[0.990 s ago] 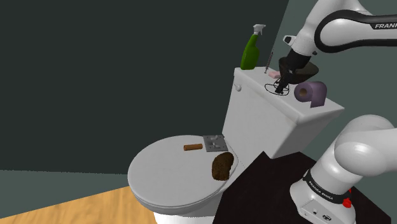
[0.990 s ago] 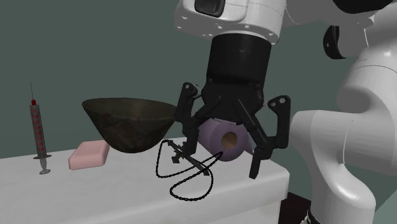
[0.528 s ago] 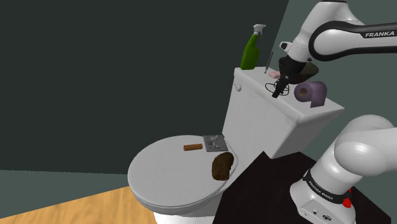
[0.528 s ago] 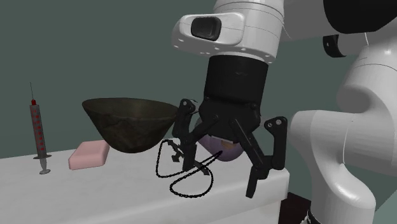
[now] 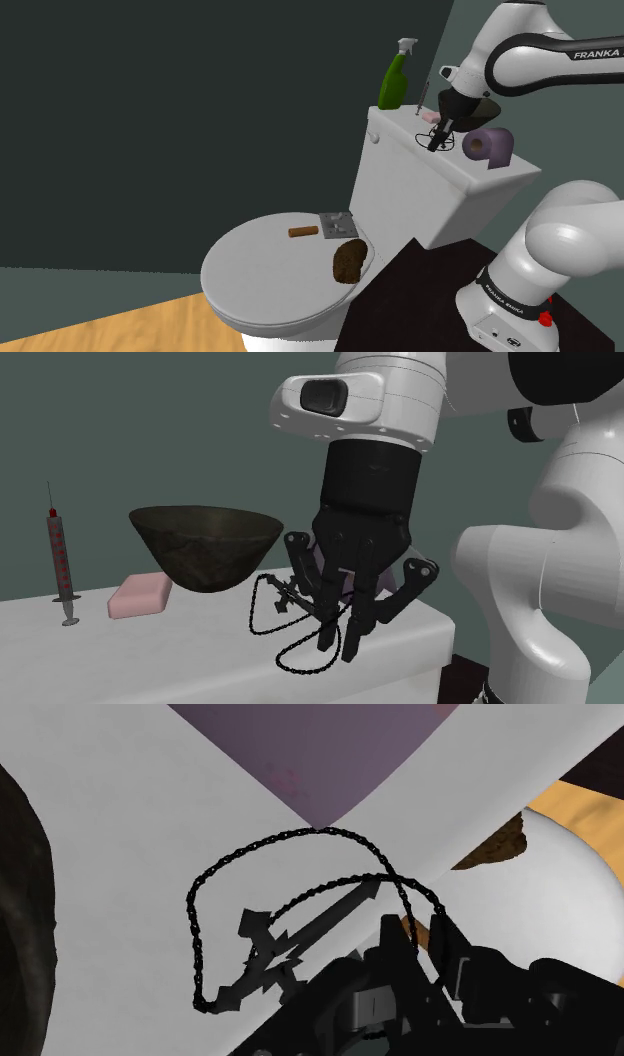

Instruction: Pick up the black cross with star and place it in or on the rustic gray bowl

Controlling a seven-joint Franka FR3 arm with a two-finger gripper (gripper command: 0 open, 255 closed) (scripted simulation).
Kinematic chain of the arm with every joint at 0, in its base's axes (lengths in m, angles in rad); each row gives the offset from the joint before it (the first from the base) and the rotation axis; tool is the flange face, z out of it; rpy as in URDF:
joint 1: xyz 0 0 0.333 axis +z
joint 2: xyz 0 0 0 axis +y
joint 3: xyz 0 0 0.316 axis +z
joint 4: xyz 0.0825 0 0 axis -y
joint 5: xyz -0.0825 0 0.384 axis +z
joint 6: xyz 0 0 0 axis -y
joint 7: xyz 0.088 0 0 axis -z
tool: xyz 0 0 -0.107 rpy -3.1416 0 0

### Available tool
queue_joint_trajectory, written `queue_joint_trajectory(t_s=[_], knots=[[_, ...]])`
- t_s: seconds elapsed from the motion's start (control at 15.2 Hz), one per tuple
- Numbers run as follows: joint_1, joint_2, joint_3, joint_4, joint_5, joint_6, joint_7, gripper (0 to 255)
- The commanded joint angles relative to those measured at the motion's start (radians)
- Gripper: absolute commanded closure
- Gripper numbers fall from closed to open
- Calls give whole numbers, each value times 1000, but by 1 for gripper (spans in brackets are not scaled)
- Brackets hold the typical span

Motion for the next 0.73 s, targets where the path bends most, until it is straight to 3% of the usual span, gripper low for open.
queue_joint_trajectory(t_s=[0.0,0.4,0.66], knots=[[0,0,0,0,0,0,0,255],[0,0,0,0,0,0,0,255],[5,-4,9,51,10,-55,-3,255]])
